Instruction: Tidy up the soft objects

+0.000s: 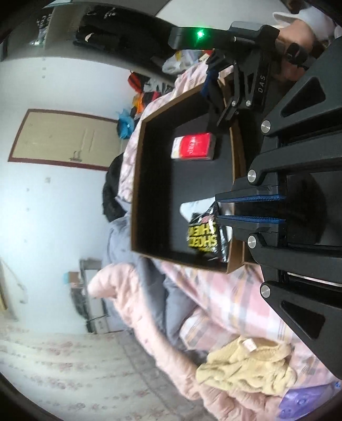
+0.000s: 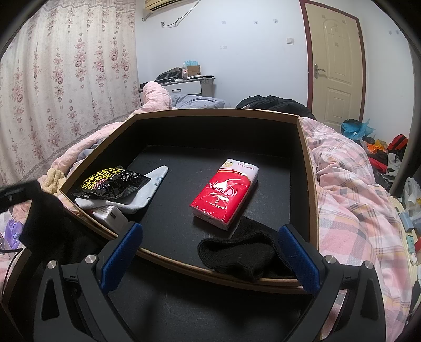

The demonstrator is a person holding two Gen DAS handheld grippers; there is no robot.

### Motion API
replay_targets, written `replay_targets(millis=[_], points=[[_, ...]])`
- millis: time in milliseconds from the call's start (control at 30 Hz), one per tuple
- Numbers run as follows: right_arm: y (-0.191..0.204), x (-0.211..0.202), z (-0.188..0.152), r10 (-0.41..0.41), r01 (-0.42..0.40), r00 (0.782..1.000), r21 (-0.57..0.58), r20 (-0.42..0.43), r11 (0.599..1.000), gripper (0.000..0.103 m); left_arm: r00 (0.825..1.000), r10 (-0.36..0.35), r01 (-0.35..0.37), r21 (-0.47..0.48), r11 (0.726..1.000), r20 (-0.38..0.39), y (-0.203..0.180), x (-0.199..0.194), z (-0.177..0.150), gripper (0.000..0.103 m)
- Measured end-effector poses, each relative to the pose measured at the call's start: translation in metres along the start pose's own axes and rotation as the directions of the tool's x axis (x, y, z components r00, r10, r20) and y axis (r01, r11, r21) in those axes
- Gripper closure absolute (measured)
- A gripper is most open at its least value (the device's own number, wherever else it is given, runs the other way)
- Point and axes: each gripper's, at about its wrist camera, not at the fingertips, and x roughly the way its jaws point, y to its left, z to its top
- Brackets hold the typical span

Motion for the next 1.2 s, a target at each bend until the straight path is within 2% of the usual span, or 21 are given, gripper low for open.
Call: replay_targets(millis=[133, 367, 533, 667, 933, 1100, 1200], points=[[0.000, 0.000, 0.000, 0.000, 0.000, 1.000, 0.000, 0.000, 1.000, 0.001, 1.000, 0.013, -0.013, -0.011, 1.000, 0.026, 0.004, -0.007, 0.002, 0.099], [0.000, 0.000, -0.001, -0.001, 0.001, 1.000, 0.000, 0.001, 1.000, 0.001, 0.993, 0.089, -0.092, 0.040, 0.995, 0.079, -0.004, -0.016, 0.003, 0.099], [0.000, 0.000, 0.000, 0.000, 0.000, 1.000, 0.000, 0.001, 1.000, 0.001, 0.977, 0.157, -0.170, 0.084, 0.982, 0.148, -0.012, -0.027, 0.003, 0.099], [0.000, 0.000, -0.001, -0.001, 0.001, 1.000, 0.000, 0.001, 1.000, 0.001, 0.967, 0.179, -0.199, 0.098, 0.975, 0.180, -0.015, -0.034, 0.003, 0.099], [0.001, 0.000, -0.001, -0.001, 0.001, 1.000, 0.001, 0.002, 1.000, 0.001, 0.958, 0.181, -0.211, 0.119, 0.970, 0.222, -0.022, -0.040, 0.003, 0.099], [0.000, 0.000, -0.001, -0.001, 0.001, 1.000, 0.001, 0.002, 1.000, 0.001, 0.960, 0.123, -0.149, 0.089, 0.985, 0.251, -0.018, -0.049, 0.003, 0.099], [0.001, 0.000, -0.001, 0.000, 0.000, 1.000, 0.002, 0.003, 1.000, 0.001, 0.950, 0.103, -0.126, 0.061, 0.990, 0.294, -0.014, -0.060, 0.003, 0.099]])
